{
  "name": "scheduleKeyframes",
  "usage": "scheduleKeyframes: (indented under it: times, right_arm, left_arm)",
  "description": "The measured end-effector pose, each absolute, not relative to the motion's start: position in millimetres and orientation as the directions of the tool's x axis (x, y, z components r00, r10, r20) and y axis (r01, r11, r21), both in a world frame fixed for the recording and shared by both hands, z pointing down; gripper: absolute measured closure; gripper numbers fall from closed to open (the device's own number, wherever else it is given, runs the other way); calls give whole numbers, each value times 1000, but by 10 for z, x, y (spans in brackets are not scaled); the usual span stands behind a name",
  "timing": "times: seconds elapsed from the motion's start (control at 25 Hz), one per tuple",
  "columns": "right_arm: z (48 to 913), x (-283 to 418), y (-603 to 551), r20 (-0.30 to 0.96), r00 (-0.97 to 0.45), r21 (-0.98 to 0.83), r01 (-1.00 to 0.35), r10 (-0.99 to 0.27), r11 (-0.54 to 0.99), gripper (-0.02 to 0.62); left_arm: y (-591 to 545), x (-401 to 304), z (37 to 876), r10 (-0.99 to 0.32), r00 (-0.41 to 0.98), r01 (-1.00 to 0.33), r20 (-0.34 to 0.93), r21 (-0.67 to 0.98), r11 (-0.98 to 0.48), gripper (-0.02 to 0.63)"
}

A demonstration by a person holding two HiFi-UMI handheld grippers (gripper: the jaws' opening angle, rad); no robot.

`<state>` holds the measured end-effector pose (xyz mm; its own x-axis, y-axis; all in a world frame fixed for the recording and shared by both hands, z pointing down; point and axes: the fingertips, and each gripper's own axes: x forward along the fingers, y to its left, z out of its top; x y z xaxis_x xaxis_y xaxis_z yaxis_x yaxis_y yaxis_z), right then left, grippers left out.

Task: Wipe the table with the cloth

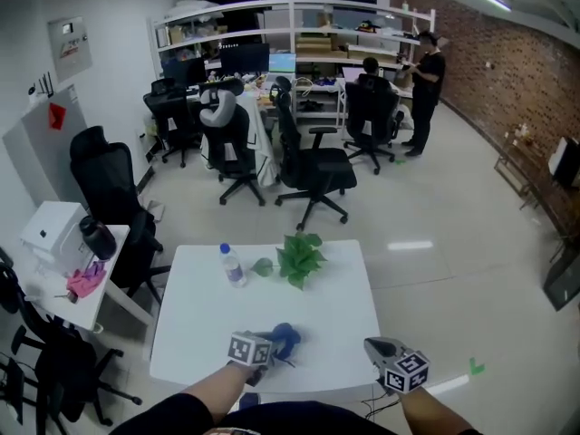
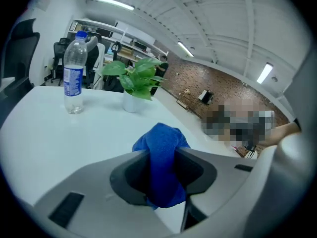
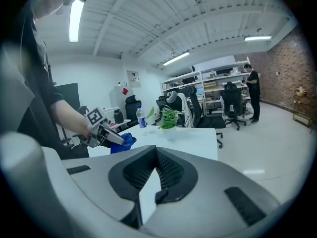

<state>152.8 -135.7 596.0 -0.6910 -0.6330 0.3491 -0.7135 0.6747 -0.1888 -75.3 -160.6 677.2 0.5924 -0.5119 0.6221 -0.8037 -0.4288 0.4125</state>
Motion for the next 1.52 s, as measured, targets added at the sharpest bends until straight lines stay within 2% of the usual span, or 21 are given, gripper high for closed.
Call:
scheduleKeyframes:
  times: [0.24,0.52,0.68,0.92,1.2,1.28,1.4,1.52]
  right_arm:
    - [5969,2063,-1073,339,-663,-186,-743,-668,643,583]
    - [6121,3109,-650,361,-526,-193,-850,-770,491,583]
    - [6262,3585,-306,387,-441,-214,-897,-810,387,583]
    - [6387,4007,59,409,-359,-232,-930,-839,285,583]
    - [6336,4100,193,407,-348,-238,-933,-845,270,583]
    - [6287,4048,194,402,-357,-238,-930,-843,281,583]
    - [6239,3967,208,398,-369,-233,-926,-840,297,583]
    - [6209,3929,100,383,-391,-235,-917,-837,321,583]
  left_arm:
    - [-1487,360,6700,-427,678,-712,598,392,-583,483]
    - [-1333,1794,6924,-255,732,-550,631,328,-768,483]
    - [-1131,2335,7224,-155,702,-468,695,286,-836,482]
    - [-899,2472,7702,-83,590,-433,803,228,-872,474]
    - [-856,2478,7754,-127,554,-461,823,176,-870,439]
    - [-848,2460,7717,-126,564,-476,816,196,-858,416]
    - [-797,2403,7577,-135,596,-498,791,233,-836,341]
    - [-803,2276,7457,-159,609,-538,777,257,-803,313]
